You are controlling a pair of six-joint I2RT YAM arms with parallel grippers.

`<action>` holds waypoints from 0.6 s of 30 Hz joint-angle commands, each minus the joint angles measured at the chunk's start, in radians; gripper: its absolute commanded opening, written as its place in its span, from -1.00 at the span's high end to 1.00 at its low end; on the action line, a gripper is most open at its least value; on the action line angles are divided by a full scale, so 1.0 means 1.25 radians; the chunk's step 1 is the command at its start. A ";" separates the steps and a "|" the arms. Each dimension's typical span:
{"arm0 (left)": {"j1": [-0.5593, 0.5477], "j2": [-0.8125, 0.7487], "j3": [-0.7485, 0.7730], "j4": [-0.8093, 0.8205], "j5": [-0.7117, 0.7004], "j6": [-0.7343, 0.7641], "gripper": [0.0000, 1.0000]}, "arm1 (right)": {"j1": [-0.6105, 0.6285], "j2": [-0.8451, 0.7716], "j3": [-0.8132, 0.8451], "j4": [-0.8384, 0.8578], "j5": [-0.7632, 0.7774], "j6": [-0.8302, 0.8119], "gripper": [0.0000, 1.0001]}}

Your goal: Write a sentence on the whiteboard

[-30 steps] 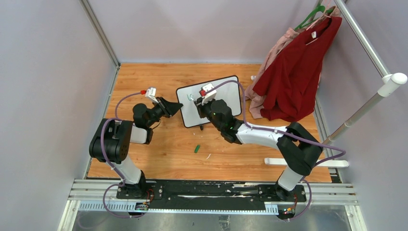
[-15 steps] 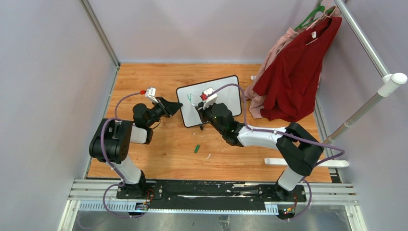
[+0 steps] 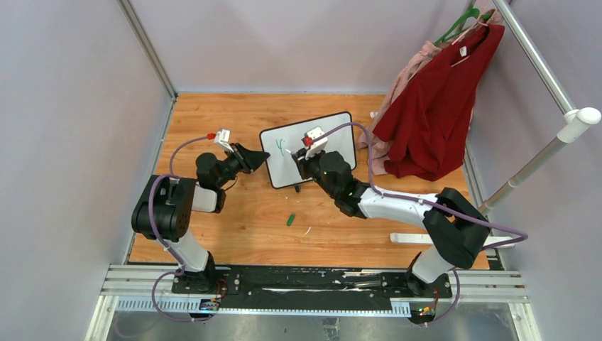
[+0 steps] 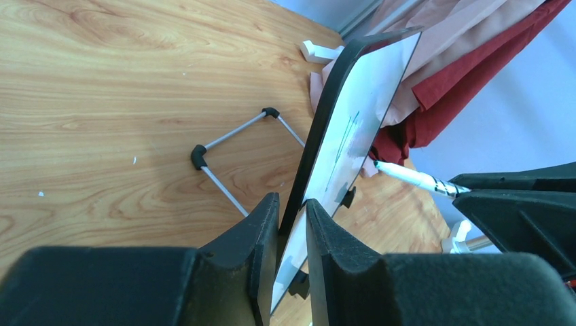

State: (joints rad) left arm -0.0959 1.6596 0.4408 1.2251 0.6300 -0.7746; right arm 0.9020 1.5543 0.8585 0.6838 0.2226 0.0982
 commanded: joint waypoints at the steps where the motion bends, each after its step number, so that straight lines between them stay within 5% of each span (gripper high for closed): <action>1: -0.005 -0.022 -0.010 0.037 0.012 0.006 0.48 | -0.014 -0.016 0.019 -0.006 0.028 -0.026 1.00; 18: -0.005 -0.023 -0.009 0.034 0.012 0.010 0.48 | -0.023 0.037 0.076 -0.001 0.022 -0.039 1.00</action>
State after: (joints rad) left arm -0.0959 1.6596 0.4408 1.2251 0.6327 -0.7742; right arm 0.8871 1.5753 0.9138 0.6697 0.2363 0.0616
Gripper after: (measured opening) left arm 0.262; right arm 0.172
